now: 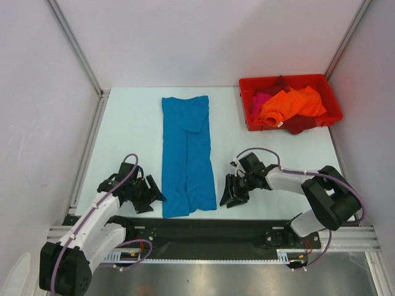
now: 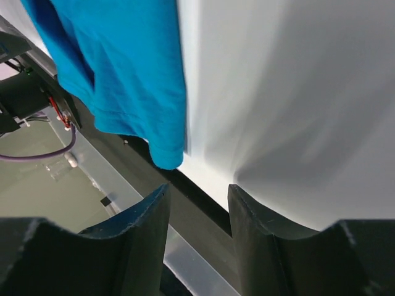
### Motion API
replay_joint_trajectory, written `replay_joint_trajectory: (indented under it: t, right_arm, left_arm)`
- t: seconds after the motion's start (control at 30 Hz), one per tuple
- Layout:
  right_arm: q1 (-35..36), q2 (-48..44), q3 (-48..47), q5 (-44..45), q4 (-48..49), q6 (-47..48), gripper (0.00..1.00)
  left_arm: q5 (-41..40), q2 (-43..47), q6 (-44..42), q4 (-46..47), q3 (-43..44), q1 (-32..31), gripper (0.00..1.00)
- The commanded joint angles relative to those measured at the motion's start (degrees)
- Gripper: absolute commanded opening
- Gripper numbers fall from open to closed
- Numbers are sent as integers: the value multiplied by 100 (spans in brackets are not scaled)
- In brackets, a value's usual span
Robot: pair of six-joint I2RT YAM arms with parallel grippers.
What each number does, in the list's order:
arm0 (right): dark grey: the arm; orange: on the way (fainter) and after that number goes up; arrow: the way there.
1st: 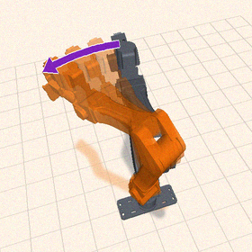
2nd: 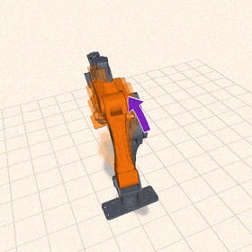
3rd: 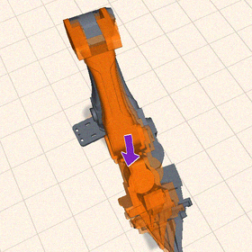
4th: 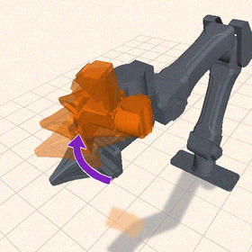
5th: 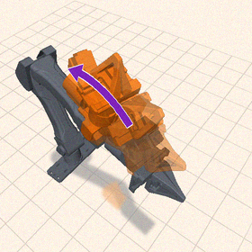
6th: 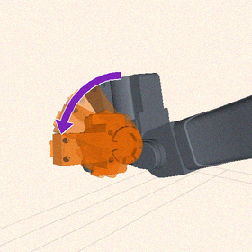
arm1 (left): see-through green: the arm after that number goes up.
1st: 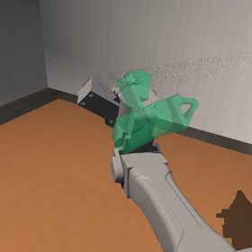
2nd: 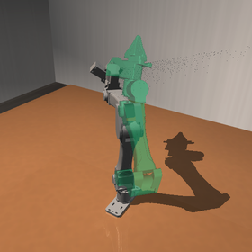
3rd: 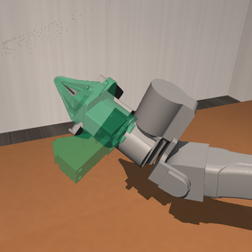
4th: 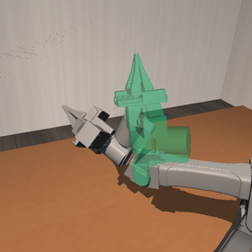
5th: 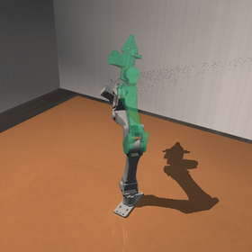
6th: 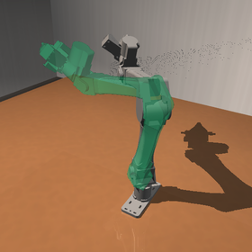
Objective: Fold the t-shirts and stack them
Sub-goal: Fold the tshirt
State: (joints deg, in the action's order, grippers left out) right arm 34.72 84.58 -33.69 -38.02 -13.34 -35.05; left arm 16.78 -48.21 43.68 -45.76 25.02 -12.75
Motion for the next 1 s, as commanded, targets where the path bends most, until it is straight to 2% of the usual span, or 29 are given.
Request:
replay_joint_trajectory:
  t: [0.0, 0.13, 0.23, 0.4, 0.6, 0.8, 0.87, 0.97]
  right_arm:
    - [210, 286, 144, -4, 762, -546, 48]
    - [736, 690, 30, 312, 851, -784, 50]
    - [878, 885, 38, 470, 1018, -1003, 50]
    - [870, 815, 135, 673, 1158, -1276, 50]
    - [765, 613, 144, 1076, 834, -1285, 52]
    - [738, 814, 39, 1253, 851, -1233, 50]
    - [729, 850, 38, 1253, 886, -1233, 46]
    - [720, 841, 47, 1236, 843, -1215, 26]
  left_arm:
    - [28, 145, 325, 94, -111, -60, 73]
    - [-77, 162, 316, -99, -23, -69, 76]
    - [-244, 136, 413, -231, 73, -78, 77]
    - [-245, -40, 387, -276, 153, -87, 77]
    - [-166, -40, 352, -258, 135, -122, 76]
    - [-175, 57, 422, -302, 127, -201, 75]
    - [-183, 92, 483, -285, 100, -280, 75]
    - [-122, 66, 580, -171, 4, -403, 73]
